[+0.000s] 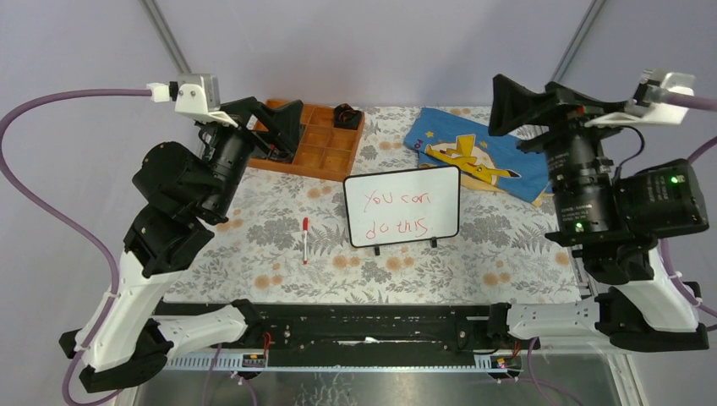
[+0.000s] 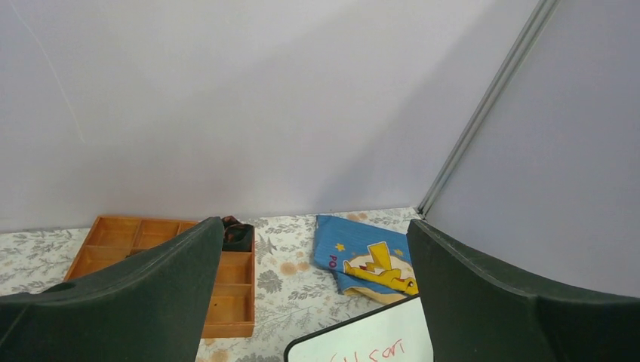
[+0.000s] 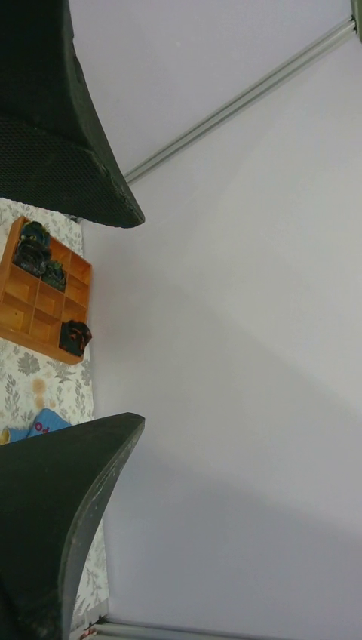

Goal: Write a sentence on the whiteboard
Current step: Reset both arms

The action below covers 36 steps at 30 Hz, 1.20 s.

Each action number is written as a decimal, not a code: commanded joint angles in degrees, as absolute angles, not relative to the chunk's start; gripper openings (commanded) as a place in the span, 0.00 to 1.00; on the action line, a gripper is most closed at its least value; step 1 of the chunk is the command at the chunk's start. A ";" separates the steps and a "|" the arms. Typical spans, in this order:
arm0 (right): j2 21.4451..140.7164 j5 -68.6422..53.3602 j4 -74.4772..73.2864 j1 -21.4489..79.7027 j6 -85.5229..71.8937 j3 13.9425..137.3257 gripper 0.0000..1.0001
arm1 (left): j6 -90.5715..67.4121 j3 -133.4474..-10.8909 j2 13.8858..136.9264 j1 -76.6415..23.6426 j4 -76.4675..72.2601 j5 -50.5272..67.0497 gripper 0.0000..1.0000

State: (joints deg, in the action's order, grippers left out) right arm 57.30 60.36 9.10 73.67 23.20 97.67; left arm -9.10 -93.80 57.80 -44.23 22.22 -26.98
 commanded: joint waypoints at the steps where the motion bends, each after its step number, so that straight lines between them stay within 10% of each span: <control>1: 63.00 59.45 1.65 73.70 19.37 103.17 1.00 | -10.31 -94.42 57.44 -44.51 18.58 -25.48 0.99; 8: 73.25 43.95 -22.94 55.76 -1.65 117.76 1.00 | -10.28 -93.29 57.03 -44.52 17.64 -25.14 0.99; 13: 68.10 36.08 -17.46 48.47 -9.82 106.09 1.00 | -9.99 -93.46 56.48 -44.55 17.52 -24.35 0.99; 36: 62.30 34.46 -13.30 48.34 -7.05 89.03 0.99 | -8.78 -93.06 55.05 -44.23 20.75 -24.69 0.99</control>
